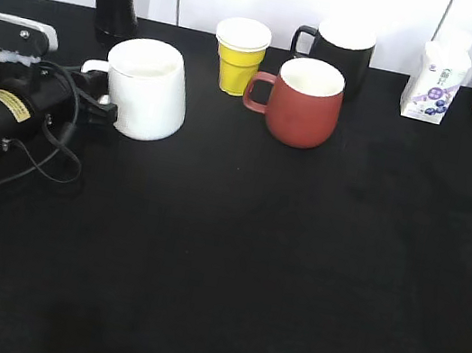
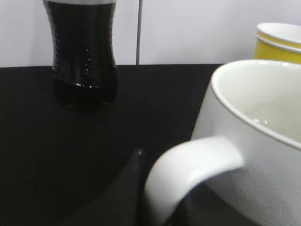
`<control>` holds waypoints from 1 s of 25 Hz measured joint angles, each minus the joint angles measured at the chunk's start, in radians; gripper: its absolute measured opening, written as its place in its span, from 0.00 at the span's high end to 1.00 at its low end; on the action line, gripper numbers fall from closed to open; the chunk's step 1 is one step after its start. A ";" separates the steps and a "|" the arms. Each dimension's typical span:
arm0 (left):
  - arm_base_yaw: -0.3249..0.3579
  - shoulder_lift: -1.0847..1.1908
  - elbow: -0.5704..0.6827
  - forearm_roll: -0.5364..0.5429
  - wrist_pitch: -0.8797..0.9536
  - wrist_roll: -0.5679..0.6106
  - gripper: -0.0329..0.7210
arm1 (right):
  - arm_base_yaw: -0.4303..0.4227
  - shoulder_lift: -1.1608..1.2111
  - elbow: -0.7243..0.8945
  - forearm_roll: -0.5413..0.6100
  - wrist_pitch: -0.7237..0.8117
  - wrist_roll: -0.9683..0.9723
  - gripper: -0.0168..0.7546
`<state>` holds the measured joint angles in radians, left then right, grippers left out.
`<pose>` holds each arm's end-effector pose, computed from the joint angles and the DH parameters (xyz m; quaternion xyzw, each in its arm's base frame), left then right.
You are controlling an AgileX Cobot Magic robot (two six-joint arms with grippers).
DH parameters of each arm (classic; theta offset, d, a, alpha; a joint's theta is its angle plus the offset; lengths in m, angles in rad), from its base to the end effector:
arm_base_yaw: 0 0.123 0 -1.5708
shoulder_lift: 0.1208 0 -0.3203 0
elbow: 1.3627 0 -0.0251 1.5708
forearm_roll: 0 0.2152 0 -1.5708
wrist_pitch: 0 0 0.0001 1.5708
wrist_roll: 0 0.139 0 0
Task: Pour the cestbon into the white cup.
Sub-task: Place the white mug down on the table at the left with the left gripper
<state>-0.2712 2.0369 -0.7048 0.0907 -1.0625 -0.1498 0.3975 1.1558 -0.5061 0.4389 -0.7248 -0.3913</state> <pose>0.3885 -0.1194 0.1684 0.0888 0.7638 -0.1495 0.6216 0.2319 0.0549 0.3510 -0.0438 0.6662 0.0331 0.7438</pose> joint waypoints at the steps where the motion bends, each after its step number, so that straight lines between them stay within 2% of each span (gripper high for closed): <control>1: 0.000 0.000 0.000 0.002 0.003 -0.002 0.78 | 0.000 0.000 0.000 0.000 0.000 0.000 0.34; 3: 0.000 0.000 0.000 0.002 0.004 -0.004 0.71 | 0.000 0.000 0.000 0.000 0.000 0.000 0.34; 5: 0.002 0.000 0.000 -0.006 0.011 -0.005 0.58 | 0.000 0.000 0.000 0.000 0.000 0.000 0.34; 7: 0.003 -0.010 0.015 -0.010 0.012 -0.005 0.52 | 0.000 0.000 0.000 0.000 0.000 0.001 0.34; 12: 0.003 -0.060 0.106 0.053 -0.016 -0.008 0.51 | 0.000 0.038 0.000 0.000 0.030 0.001 0.34; 16: 0.003 -0.066 0.119 0.136 -0.029 -0.008 0.51 | 0.000 0.097 0.000 0.000 0.032 0.001 0.34; 19: 0.003 -0.066 0.119 0.142 -0.030 -0.008 0.51 | 0.000 0.105 0.000 0.000 0.000 0.001 0.34; 22: 0.003 -0.066 0.119 0.159 -0.030 -0.008 0.40 | 0.000 0.105 0.000 0.000 -0.036 0.001 0.34; 25: 0.003 -0.066 0.119 0.175 -0.030 -0.008 0.37 | 0.000 0.105 0.000 0.000 -0.038 0.001 0.34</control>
<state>-0.2680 1.9707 -0.5857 0.2656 -1.0929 -0.1582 0.3975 1.2610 -0.5061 0.4389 -0.7628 -0.3906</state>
